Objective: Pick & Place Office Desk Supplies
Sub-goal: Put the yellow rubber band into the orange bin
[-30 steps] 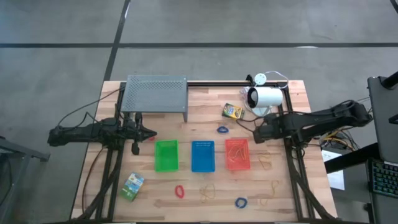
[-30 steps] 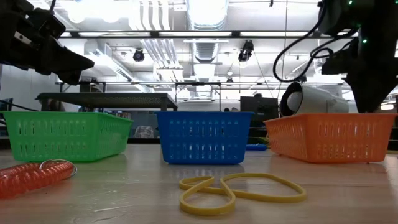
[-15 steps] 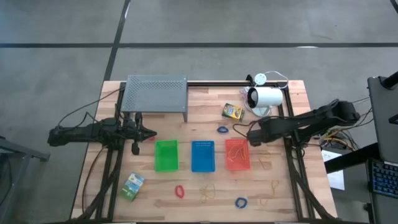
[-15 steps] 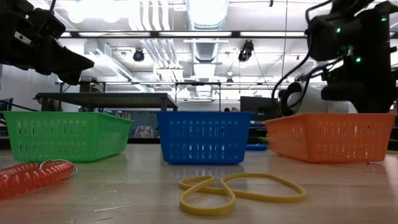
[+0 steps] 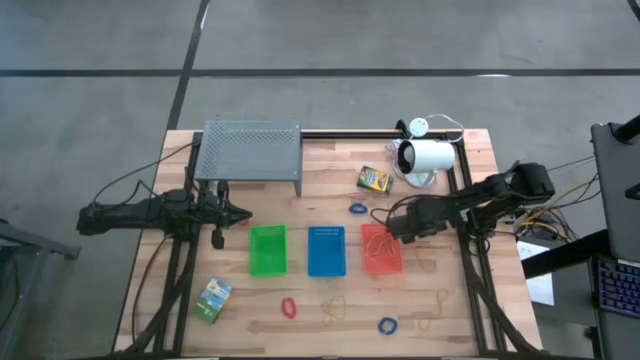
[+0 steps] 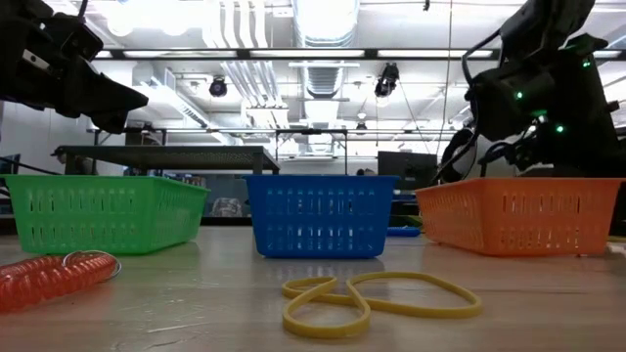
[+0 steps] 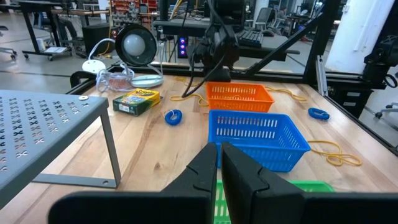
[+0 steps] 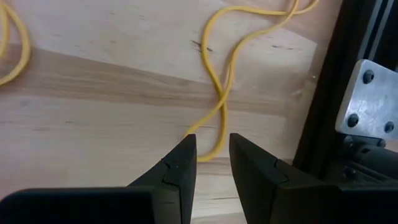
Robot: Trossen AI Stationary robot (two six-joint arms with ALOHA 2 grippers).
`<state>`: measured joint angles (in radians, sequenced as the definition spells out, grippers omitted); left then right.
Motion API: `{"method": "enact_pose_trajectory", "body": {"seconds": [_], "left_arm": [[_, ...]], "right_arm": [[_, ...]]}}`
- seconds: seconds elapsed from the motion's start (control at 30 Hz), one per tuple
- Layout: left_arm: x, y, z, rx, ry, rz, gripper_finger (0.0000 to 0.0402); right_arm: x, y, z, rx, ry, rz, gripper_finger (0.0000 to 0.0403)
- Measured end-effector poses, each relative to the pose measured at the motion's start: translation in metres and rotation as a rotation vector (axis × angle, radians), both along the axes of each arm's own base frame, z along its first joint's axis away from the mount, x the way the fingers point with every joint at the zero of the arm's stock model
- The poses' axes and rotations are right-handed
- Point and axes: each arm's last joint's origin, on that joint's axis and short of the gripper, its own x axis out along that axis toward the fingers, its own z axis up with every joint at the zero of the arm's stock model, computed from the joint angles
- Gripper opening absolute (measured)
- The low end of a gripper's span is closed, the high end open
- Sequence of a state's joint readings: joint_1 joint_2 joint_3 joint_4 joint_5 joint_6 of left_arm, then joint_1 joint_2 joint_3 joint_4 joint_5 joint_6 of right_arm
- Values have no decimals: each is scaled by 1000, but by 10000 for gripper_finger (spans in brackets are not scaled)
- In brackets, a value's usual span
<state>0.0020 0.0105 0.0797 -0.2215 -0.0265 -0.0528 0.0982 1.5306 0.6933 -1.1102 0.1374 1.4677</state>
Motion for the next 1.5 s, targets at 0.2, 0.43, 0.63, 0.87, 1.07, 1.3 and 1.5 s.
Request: {"method": "enact_pose_trajectory", "body": {"seconds": [0.2,0.43,0.63,0.87,1.07,1.3,1.5], "left_arm": [[0,0,0,0,0,0,28],[0,0,0,0,0,0,28],[0,0,0,0,0,0,28],[0,0,0,0,0,0,28],[0,0,0,0,0,0,28],[0,0,0,0,0,0,28],[0,0,0,0,0,0,28]], "right_arm": [[3,0,-2,4,-21,4,93],[4,1,-2,14,-53,1,93],[-2,1,-10,21,-48,-20,91],[-5,1,-11,27,-64,-17,65],[-4,1,-11,40,-73,-9,34],[-4,1,-12,60,-79,5,10],[-4,1,-12,63,-74,15,8]]}}
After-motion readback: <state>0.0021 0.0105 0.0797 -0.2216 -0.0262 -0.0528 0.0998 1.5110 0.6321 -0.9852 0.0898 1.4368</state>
